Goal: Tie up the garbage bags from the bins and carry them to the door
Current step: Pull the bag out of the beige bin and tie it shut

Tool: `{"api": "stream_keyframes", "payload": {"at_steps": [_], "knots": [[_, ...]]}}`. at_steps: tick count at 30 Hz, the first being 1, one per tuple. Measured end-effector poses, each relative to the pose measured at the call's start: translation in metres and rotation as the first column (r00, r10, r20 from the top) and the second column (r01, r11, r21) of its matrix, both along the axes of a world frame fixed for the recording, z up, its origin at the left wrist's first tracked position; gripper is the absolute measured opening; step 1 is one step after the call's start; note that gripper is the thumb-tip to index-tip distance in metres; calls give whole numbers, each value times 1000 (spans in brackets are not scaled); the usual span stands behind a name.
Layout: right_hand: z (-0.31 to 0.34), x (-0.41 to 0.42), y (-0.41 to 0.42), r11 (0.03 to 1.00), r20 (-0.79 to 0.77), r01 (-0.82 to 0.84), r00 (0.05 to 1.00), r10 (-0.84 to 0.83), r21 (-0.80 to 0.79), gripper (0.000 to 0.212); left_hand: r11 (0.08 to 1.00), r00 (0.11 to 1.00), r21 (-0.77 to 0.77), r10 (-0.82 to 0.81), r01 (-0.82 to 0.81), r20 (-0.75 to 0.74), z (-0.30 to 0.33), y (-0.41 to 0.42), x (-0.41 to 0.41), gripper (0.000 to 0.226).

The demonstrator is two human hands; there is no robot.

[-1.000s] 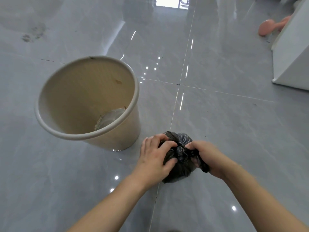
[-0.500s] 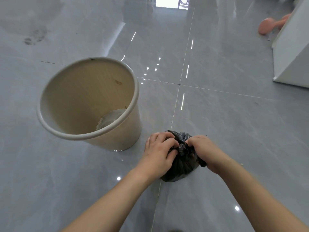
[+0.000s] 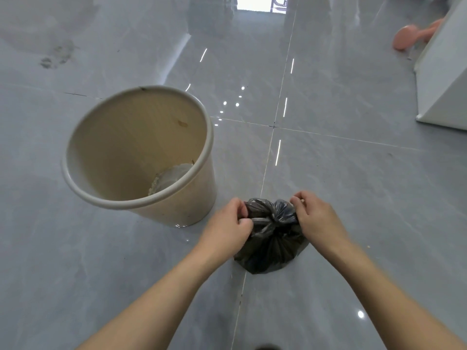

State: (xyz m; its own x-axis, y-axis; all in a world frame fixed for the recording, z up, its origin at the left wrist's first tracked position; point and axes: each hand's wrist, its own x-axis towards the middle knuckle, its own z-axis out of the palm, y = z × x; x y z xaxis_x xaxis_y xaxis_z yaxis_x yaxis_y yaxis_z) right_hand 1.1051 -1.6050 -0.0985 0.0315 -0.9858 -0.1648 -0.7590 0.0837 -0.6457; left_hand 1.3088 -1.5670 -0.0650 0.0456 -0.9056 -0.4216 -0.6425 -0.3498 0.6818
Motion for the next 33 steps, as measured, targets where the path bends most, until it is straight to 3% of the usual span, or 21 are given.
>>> {"api": "stream_keyframes", "payload": {"at_steps": [2, 3, 6, 8, 11, 14, 16, 18, 21, 24, 27, 33], "knots": [[-7, -9, 2, 999, -132, -4, 991, 11, 49, 26, 992, 941, 64, -119, 104, 318, -6, 7, 13, 9], [-10, -10, 5, 998, -165, -14, 986, 25, 66, 28, 991, 920, 94, -128, 100, 369, -9, 10, 16, 12], [-9, -3, 8, 994, -179, -101, 978, 106, 36, 29, 996, 949, 85, -62, 37, 310, -15, 14, 13, 16], [-5, 3, 8, 974, -125, -214, 967, 223, 75, 21, 998, 966, 50, -57, 46, 251, -23, 15, 9, 32], [-3, 6, 9, 895, -218, -378, 877, 428, 237, 51, 989, 930, 64, -145, 131, 339, -38, 16, 4, 64], [-11, 11, 9, 901, -350, -390, 830, 434, 191, 44, 992, 918, 36, -124, 119, 378, -56, 13, 0, 45], [-14, 10, 5, 941, -377, -330, 864, 334, 78, 29, 991, 932, -24, -119, 135, 341, -62, 7, -1, 28], [-15, 7, 1, 960, -406, -280, 879, 250, -16, 20, 989, 982, -117, -66, 88, 175, -62, 4, -4, 13], [1, 2, -5, 978, -320, -211, 926, 198, -7, 14, 985, 997, -154, 72, -73, -13, -39, 3, -15, 15], [54, 0, -13, 987, -131, -118, 983, 132, 111, 19, 978, 985, -139, 145, -157, -92, 15, -4, -27, 15], [141, 4, -20, 994, -82, -8, 996, 17, 108, 23, 966, 967, -133, 200, -221, -157, 103, -18, -32, 3], [399, 28, -38, 996, 80, 83, 993, -84, 15, 15, 955, 984, -266, 90, -128, -151, 369, -62, -10, 28]]}}
